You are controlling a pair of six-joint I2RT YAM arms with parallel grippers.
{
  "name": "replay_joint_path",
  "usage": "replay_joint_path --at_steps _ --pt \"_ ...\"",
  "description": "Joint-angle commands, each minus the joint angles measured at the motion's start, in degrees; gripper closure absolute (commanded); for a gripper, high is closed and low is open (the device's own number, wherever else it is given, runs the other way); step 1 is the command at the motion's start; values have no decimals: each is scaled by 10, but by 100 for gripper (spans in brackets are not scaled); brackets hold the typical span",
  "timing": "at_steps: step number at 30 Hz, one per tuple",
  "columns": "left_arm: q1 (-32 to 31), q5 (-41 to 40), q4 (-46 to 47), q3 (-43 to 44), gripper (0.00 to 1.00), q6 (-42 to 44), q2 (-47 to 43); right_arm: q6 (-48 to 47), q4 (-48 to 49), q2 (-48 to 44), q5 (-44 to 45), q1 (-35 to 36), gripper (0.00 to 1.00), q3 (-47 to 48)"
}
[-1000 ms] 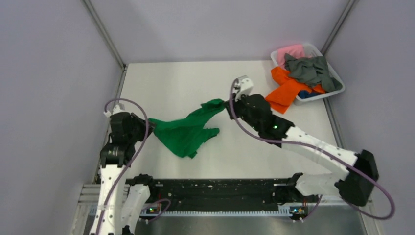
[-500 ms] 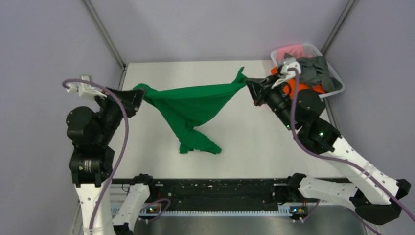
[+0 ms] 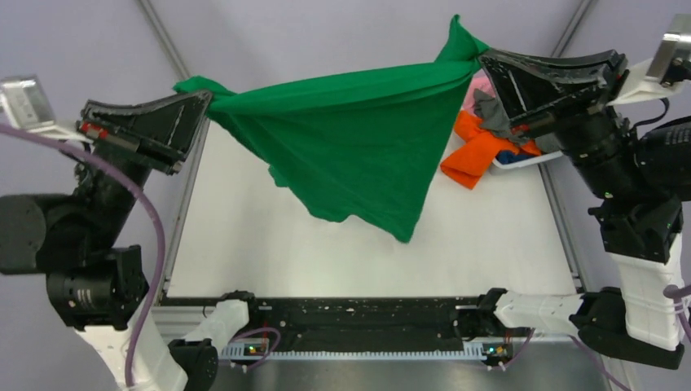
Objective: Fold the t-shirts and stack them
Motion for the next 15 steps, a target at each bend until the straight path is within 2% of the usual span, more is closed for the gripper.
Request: replay_joint_path --at_steps 1,8,15 --pt "2 9 56 29 100 -13 -14 6 -21 6 -51 -1 100 34" --pt "2 -16 55 11 100 -10 -3 -9 -10 7 -2 -1 100 13" --pt "2 -97 44 -63 100 13 85 -77 62 56 220 -1 100 -86"
